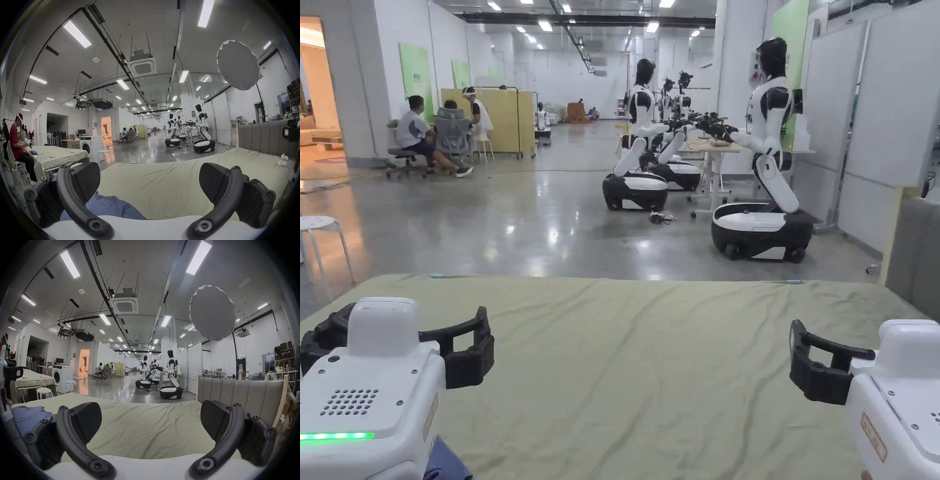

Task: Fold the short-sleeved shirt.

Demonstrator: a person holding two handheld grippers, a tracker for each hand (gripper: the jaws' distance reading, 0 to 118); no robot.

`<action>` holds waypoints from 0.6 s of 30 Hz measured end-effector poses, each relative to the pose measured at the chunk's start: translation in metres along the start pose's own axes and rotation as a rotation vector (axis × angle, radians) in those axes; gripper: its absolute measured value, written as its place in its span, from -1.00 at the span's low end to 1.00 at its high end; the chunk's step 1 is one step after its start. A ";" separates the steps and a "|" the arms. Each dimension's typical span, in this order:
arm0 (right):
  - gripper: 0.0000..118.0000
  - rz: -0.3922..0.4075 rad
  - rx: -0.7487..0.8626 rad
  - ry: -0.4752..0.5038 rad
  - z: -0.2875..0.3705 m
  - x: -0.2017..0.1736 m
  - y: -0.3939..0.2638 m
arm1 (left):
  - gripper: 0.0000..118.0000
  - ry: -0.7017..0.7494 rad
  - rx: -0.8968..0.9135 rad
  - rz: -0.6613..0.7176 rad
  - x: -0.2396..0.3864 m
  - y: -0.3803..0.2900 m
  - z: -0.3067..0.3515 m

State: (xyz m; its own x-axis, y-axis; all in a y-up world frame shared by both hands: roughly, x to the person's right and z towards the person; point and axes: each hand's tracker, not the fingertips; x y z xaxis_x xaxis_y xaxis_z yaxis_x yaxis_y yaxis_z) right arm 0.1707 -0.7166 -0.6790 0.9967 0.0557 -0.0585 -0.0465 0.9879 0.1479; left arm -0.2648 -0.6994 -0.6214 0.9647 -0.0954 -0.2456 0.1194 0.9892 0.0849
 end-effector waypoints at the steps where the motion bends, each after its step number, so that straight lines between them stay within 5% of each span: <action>1: 1.00 0.007 0.010 -0.007 0.001 0.000 0.000 | 0.99 0.002 0.004 0.000 0.000 0.000 0.000; 18: 1.00 0.000 0.005 0.022 0.000 0.000 0.002 | 0.99 -0.035 -0.010 0.019 0.004 -0.002 -0.004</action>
State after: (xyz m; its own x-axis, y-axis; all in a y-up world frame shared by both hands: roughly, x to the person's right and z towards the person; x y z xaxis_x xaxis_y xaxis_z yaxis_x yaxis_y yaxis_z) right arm 0.1706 -0.7150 -0.6783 0.9951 0.0584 -0.0802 -0.0457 0.9873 0.1525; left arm -0.2623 -0.7014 -0.6268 0.9745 -0.0803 -0.2096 0.0988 0.9919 0.0794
